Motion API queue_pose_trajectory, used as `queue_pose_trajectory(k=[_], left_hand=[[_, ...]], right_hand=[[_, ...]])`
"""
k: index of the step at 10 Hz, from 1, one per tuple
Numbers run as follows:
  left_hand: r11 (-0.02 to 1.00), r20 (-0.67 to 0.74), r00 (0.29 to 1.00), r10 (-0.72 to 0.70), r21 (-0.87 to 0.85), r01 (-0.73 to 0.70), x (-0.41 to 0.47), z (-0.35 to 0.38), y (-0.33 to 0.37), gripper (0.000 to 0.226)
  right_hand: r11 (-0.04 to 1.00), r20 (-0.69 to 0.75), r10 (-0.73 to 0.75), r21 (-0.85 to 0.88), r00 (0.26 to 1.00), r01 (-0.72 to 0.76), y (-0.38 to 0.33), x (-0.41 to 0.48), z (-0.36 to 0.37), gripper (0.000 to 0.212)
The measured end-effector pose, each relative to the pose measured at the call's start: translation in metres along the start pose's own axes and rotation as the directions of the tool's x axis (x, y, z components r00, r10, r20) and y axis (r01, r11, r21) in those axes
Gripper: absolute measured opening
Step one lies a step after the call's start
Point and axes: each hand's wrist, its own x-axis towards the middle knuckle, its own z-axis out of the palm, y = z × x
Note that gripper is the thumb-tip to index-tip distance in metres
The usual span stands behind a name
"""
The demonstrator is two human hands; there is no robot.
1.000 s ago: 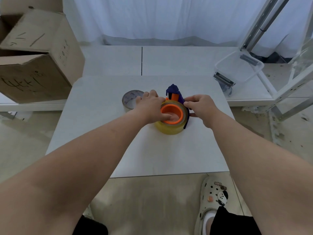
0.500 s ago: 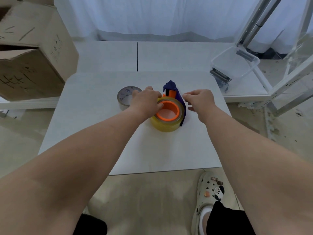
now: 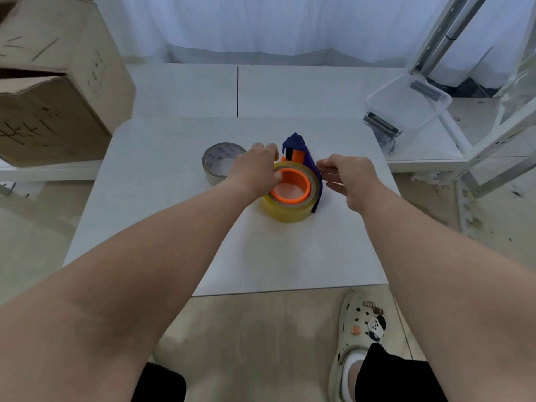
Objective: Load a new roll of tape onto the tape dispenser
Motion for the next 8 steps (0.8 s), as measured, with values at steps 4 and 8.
queue_pose_trajectory(k=[4, 8], left_hand=[[1.0, 0.029, 0.999, -0.015, -0.011, 0.016, 0.001, -0.005, 0.001, 0.033], [0.998, -0.028, 0.998, -0.058, 0.007, 0.058, -0.018, -0.026, 0.004, 0.05]], right_hand=[[0.997, -0.012, -0.075, -0.011, 0.997, 0.075, 0.0, -0.011, -0.002, 0.011], [0.98, 0.012, -0.129, -0.149, 0.992, 0.129, 0.0, -0.04, -0.021, 0.011]])
